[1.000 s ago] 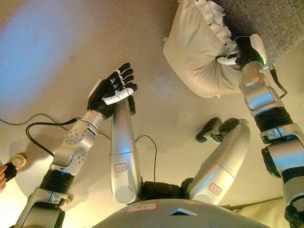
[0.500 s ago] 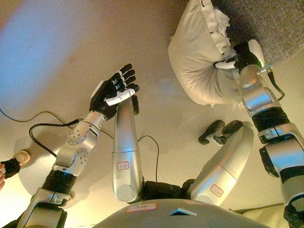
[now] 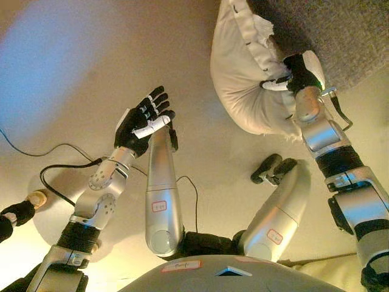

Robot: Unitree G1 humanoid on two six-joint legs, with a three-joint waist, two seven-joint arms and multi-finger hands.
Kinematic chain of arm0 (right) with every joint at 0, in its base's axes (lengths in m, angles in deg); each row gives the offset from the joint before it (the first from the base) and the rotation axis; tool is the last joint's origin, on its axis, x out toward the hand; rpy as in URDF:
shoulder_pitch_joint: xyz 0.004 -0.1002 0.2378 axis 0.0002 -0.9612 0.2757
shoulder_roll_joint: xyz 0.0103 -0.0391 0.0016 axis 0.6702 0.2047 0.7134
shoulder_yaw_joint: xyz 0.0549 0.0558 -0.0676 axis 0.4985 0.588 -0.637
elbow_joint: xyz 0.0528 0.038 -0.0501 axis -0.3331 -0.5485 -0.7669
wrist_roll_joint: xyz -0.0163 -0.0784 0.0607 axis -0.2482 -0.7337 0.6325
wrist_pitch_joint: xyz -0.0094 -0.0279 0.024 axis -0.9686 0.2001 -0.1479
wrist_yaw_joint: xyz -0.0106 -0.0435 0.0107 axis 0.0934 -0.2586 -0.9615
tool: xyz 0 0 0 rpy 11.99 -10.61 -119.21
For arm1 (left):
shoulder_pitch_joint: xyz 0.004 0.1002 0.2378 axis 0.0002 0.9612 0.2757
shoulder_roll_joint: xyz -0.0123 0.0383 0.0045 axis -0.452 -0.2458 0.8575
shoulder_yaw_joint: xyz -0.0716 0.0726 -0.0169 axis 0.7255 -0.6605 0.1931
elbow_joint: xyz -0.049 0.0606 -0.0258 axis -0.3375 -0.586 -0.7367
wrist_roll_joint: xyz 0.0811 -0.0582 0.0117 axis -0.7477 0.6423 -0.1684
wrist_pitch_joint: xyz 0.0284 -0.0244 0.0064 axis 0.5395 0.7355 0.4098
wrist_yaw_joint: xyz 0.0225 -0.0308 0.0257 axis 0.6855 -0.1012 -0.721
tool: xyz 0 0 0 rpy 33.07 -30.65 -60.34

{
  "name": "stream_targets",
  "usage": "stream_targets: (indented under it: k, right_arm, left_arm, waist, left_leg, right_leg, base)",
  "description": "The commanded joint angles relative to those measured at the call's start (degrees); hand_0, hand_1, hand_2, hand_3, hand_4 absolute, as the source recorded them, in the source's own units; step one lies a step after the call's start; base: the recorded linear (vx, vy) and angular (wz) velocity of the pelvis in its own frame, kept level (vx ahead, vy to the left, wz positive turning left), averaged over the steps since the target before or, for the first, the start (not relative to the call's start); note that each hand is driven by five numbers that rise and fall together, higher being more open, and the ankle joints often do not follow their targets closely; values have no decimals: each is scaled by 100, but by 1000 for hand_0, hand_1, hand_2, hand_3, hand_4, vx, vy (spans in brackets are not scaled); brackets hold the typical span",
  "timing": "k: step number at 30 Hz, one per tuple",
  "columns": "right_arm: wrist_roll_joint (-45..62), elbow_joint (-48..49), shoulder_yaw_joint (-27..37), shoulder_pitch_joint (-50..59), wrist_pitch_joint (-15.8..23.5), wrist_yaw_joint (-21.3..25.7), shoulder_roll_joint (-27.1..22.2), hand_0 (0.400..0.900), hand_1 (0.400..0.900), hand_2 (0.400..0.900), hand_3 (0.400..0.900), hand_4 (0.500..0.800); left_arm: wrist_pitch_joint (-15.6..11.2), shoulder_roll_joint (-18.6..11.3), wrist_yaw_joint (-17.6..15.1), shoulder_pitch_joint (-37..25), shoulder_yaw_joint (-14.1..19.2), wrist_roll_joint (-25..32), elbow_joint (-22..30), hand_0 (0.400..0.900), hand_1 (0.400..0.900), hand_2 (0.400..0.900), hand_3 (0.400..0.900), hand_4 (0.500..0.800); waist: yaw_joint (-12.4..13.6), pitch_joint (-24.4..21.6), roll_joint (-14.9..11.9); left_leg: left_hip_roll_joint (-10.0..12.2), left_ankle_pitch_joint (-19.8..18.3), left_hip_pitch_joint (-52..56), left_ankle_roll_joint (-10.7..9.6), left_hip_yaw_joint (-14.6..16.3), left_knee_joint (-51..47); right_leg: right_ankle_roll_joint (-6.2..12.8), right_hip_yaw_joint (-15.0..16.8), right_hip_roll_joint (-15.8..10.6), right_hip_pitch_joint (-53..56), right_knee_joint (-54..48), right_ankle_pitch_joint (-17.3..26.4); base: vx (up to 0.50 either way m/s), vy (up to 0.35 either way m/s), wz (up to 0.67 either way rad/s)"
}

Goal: Pick up the pillow and put it on the sofa.

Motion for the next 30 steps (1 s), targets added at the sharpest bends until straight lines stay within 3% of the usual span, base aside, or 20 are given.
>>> stream_targets:
  k: [1, 9, 15, 19, 23, 30]
  right_arm:
    - [-623, 1219, 683, 408, 872, 469, -526, 400, 400, 400, 400, 500]
    - [-623, 2578, 1526, -852, 1421, 711, -814, 400, 400, 400, 400, 500]
    - [-382, 3640, 2076, -2187, 1967, 737, -742, 400, 400, 400, 400, 500]
    - [-219, 4170, 2432, -3010, 2281, 539, -751, 400, 400, 400, 400, 500]
    - [-73, 4448, 2722, -3504, 2374, 254, -881, 400, 400, 400, 400, 500]
    - [476, 4332, 3074, -3535, 2198, -291, -1285, 400, 400, 400, 400, 500]
  left_arm:
    - [-341, 38, -122, -136, 294, 69, 548, 900, 900, 900, 900, 800]
    - [84, 58, -231, -11, 375, -189, 609, 900, 900, 900, 900, 800]
    - [463, 224, -492, 282, 447, -443, 568, 900, 900, 900, 900, 800]
    - [620, 391, -539, 577, 523, -555, 517, 900, 900, 900, 900, 800]
    - [796, 468, -447, 894, 693, -489, 523, 900, 900, 900, 900, 800]
    - [1003, 446, -211, 1078, 819, -395, 460, 900, 900, 900, 900, 800]
  waist:
    - [-33, -14, 38]
    - [-75, -254, -435]
    - [-242, -821, -743]
    - [-380, -1246, -819]
    - [-449, -1709, -829]
    - [-375, -2193, -855]
  left_leg:
    - [360, 24, 1370, 356, 206, -1058]
    - [252, 397, 2923, 420, 312, -2448]
    - [377, 584, 4209, 394, 667, -3407]
    - [325, 743, 5079, 411, 960, -4149]
    - [214, 887, 5693, 440, 1175, -4756]
    - [193, 1092, 6245, 341, 1486, -5485]
  right_leg:
    - [-146, 105, 238, 451, -1611, 1491]
    - [53, -564, 291, 2269, -3290, 1961]
    - [101, -959, 673, 3654, -4440, 2265]
    - [156, -1000, 953, 4476, -5111, 2422]
    - [202, -1008, 1143, 5030, -5588, 2547]
    - [279, -1319, 1123, 5582, -6336, 2847]
  base:
    - [-13, -56, 1]
    - [50, -63, -6]
    - [104, -48, -19]
    - [145, 23, -13]
    - [146, 63, -3]
    - [85, 31, 9]
